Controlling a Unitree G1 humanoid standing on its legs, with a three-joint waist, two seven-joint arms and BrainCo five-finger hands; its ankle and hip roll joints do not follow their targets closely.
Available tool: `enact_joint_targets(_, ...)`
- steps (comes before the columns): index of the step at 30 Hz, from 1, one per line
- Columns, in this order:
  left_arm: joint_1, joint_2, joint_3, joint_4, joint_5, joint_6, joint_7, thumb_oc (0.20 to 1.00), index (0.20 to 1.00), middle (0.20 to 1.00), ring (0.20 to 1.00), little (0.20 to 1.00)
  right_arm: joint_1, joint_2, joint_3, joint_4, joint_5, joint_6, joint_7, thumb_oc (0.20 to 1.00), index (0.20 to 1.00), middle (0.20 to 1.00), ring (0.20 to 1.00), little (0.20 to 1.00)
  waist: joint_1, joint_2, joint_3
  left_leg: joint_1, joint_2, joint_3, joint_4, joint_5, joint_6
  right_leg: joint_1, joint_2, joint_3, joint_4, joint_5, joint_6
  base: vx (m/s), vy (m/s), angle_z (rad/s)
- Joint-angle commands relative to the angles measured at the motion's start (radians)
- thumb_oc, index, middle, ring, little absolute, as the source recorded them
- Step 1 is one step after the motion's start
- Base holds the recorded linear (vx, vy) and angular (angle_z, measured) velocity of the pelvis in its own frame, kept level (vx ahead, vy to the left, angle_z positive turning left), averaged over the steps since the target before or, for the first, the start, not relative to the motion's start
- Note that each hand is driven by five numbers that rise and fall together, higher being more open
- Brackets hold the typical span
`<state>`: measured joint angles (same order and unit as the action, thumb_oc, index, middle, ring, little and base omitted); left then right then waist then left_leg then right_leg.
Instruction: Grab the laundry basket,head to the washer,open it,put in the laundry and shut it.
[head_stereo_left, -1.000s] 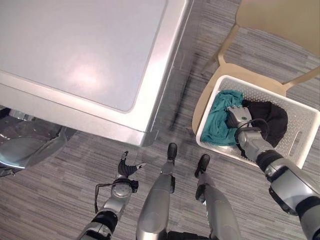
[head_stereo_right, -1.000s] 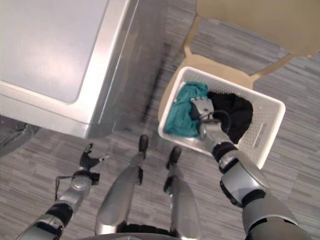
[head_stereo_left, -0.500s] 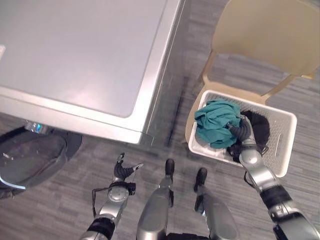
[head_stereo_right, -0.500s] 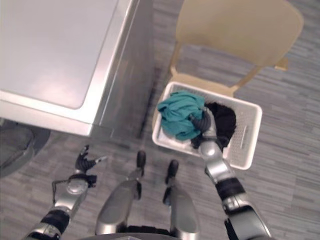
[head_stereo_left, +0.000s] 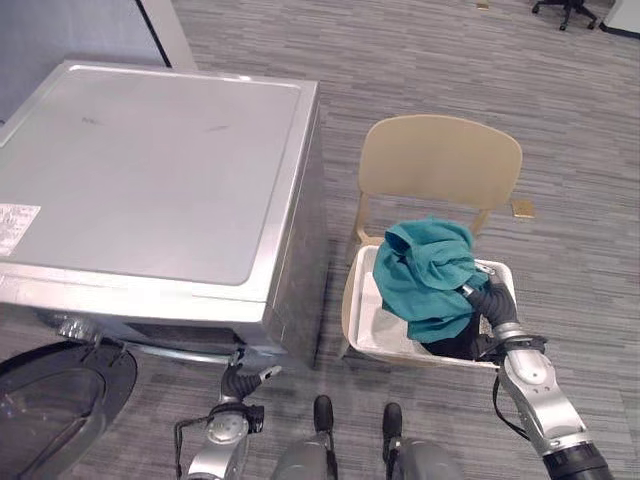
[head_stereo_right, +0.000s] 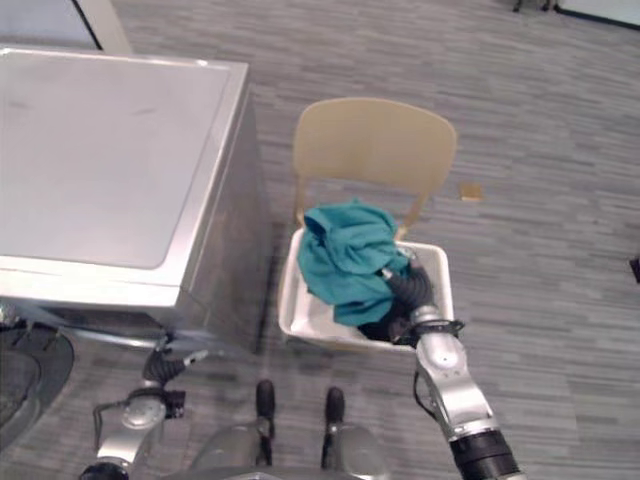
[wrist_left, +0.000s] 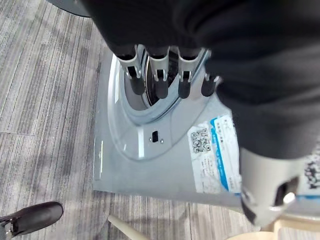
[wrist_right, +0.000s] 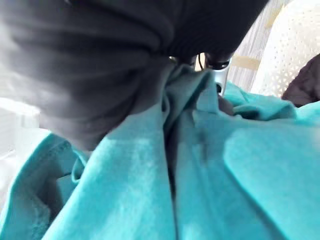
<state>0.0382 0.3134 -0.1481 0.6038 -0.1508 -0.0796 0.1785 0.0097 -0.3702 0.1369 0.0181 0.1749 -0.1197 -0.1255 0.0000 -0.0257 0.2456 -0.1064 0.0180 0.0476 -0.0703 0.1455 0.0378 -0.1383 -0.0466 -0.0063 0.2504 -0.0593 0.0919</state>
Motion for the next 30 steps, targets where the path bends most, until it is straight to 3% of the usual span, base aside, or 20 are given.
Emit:
enact_joint_targets(1, 0.007, 0.051, 0.005, -0.055, 0.006, -0.039, 0.001, 1.0, 1.0, 1.0, 1.0, 1.0, -0.041, 0.014, -0.019, -0.088, -0.023, -0.095, 0.005, 0.2, 0.2, 0.2, 0.2, 0.2, 0.06, -0.019, -0.05, -0.07, -0.012, -0.022, 0.029, -0.038, -0.039, 0.106, 0.022, 0.049, 0.032, -0.071, 0.03, -0.16, -0.188, 0.73)
enact_joint_targets(4, 0.022, 0.05, -0.003, -0.129, -0.014, -0.053, 0.0, 1.0, 1.0, 1.0, 1.0, 1.0, -0.073, 0.003, -0.002, -0.079, -0.022, -0.099, -0.006, 0.2, 0.2, 0.2, 0.2, 0.2, 0.099, -0.013, -0.047, -0.145, -0.011, -0.057, 0.037, 0.039, -0.087, 0.155, 0.067, 0.063, -0.09, -0.127, -0.021, -0.22, -0.251, 0.42)
enact_joint_targets(7, 0.031, 0.04, -0.012, -0.166, -0.026, -0.061, -0.015, 1.0, 1.0, 1.0, 1.0, 1.0, -0.081, -0.017, 0.0, -0.085, -0.027, -0.1, -0.008, 0.2, 0.2, 0.2, 0.2, 0.2, 0.108, 0.006, -0.036, -0.179, -0.008, -0.078, 0.023, 0.076, -0.115, 0.156, 0.098, 0.055, -0.141, -0.129, -0.04, -0.24, -0.213, 0.58)
enact_joint_targets(8, 0.027, 0.035, -0.027, -0.2, -0.024, -0.071, -0.029, 1.0, 1.0, 1.0, 1.0, 1.0, -0.087, -0.05, -0.005, -0.083, -0.034, -0.101, -0.006, 0.2, 0.2, 0.2, 0.2, 0.2, 0.11, 0.021, -0.016, -0.194, -0.013, -0.08, 0.01, 0.082, -0.13, 0.148, 0.101, 0.016, -0.158, -0.107, -0.041, -0.29, -0.105, 0.8)
enact_joint_targets(13, 0.01, 0.069, -0.056, -0.325, -0.001, -0.105, -0.061, 1.0, 1.0, 1.0, 1.0, 1.0, -0.11, -0.092, 0.012, -0.093, -0.03, -0.098, 0.014, 0.2, 0.2, 0.2, 0.2, 0.2, 0.091, -0.001, -0.011, -0.176, -0.029, -0.056, 0.139, -0.028, -0.088, 0.114, 0.043, -0.069, -0.206, -0.046, -0.029, -0.29, -0.055, 0.88)
enact_joint_targets(15, -0.026, 0.092, -0.098, -0.388, 0.009, -0.122, -0.079, 1.0, 1.0, 1.0, 1.0, 1.0, -0.129, -0.104, 0.026, -0.096, -0.024, -0.099, 0.031, 0.2, 0.2, 0.2, 0.2, 0.2, 0.065, -0.018, -0.025, -0.116, -0.018, -0.022, 0.192, -0.114, -0.074, 0.104, 0.014, -0.128, -0.225, -0.03, -0.029, -0.19, -0.022, 0.72)
enact_joint_targets(18, -0.052, 0.104, -0.126, -0.432, 0.021, -0.128, -0.092, 1.0, 1.0, 1.0, 1.0, 1.0, -0.142, -0.106, 0.046, -0.096, -0.004, -0.099, 0.05, 0.2, 0.2, 0.2, 0.2, 0.2, 0.047, -0.016, -0.043, -0.059, -0.009, -0.008, 0.168, -0.138, -0.078, 0.104, 0.008, -0.158, -0.242, -0.019, -0.025, -0.07, 0.032, 0.96)
enact_joint_targets(21, -0.109, 0.13, -0.182, -0.482, 0.081, -0.138, -0.105, 1.0, 1.0, 1.0, 1.0, 1.0, -0.166, -0.097, 0.077, -0.099, 0.061, -0.095, 0.086, 0.2, 0.2, 0.2, 0.2, 0.2, 0.032, -0.011, -0.069, -0.024, -0.005, 0.01, 0.077, -0.112, -0.081, 0.111, 0.006, -0.196, -0.273, 0.002, -0.015, -0.03, 0.108, 0.58)
enact_joint_targets(23, -0.164, 0.15, -0.228, -0.516, 0.128, -0.148, -0.115, 1.0, 1.0, 1.0, 1.0, 1.0, -0.192, -0.075, 0.136, -0.09, 0.16, -0.084, 0.135, 0.2, 0.2, 0.2, 0.2, 0.2, 0.034, -0.018, -0.094, 0.018, -0.012, 0.001, 0.007, -0.105, -0.081, 0.127, 0.008, -0.199, -0.288, 0.012, -0.006, 0.03, 0.121, 0.48)
enact_joint_targets(30, -0.275, 0.188, -0.298, -0.547, 0.166, -0.16, -0.124, 1.0, 1.0, 1.0, 1.0, 1.0, -0.264, -0.044, 0.237, -0.081, 0.321, -0.059, 0.205, 0.2, 0.2, 0.2, 0.2, 0.2, 0.046, -0.04, -0.125, 0.057, -0.017, 0.006, -0.017, -0.114, -0.079, 0.144, 0.005, -0.188, -0.287, 0.02, 0.008, 0.02, 0.07, 0.03)
